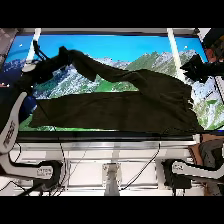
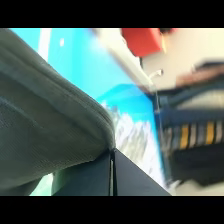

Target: Fold the clothes and pants, and hang the long-sleeved shirts on hangers.

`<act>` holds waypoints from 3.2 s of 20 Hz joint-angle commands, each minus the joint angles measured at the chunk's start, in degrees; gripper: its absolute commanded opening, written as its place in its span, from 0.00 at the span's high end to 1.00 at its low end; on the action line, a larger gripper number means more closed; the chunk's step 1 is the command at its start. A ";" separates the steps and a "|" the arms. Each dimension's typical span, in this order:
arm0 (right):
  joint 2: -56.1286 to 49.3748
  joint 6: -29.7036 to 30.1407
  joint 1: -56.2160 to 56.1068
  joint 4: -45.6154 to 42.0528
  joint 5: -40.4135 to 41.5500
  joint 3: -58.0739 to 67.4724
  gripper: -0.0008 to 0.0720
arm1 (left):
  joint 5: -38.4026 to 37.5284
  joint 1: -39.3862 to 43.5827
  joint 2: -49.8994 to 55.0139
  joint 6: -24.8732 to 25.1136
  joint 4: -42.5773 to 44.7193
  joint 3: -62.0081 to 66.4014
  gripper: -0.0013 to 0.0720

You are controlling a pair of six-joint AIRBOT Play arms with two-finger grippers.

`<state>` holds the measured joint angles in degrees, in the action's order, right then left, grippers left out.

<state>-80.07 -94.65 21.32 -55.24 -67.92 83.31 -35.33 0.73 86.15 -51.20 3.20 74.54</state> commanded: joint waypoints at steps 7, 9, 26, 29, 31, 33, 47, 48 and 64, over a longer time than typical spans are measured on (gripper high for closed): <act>0.00 0.00 -0.04 -2.67 0.04 0.02 0.84 | 1.73 9.79 -11.23 -9.35 41.03 1.29 0.98; 0.00 0.00 -0.04 -2.67 0.00 0.02 0.84 | 2.67 10.38 -8.94 -16.61 50.12 1.29 0.98; -1.09 0.04 -0.04 -5.77 -0.07 -0.07 0.86 | 20.96 6.10 5.25 -39.45 51.71 1.68 0.35; -2.71 0.09 -0.04 -6.36 -0.24 -0.11 0.86 | 7.76 -0.70 2.51 -35.50 51.87 1.68 0.97; -4.39 0.09 -0.04 -6.34 -0.28 -0.11 0.86 | -2.12 -6.23 1.68 -32.11 51.49 1.68 0.97; -6.16 0.09 -0.04 -6.19 -0.57 -0.11 0.86 | -13.57 -12.02 1.99 -24.26 47.43 1.62 0.97; -7.91 0.09 -0.04 -1.55 -3.30 -0.09 0.86 | -27.36 -13.46 17.20 -19.50 32.76 1.57 0.34; -7.91 0.09 -0.07 -1.25 -3.28 -0.09 0.86 | -26.40 -13.16 17.90 -19.50 32.72 1.57 0.34; -7.91 0.37 -0.04 -0.02 -2.93 -0.09 0.86 | -20.11 -12.61 14.91 -18.38 18.60 2.16 0.98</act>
<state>-87.99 -94.50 21.32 -55.31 -70.89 83.20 -55.77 -9.91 103.39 -71.42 28.80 76.27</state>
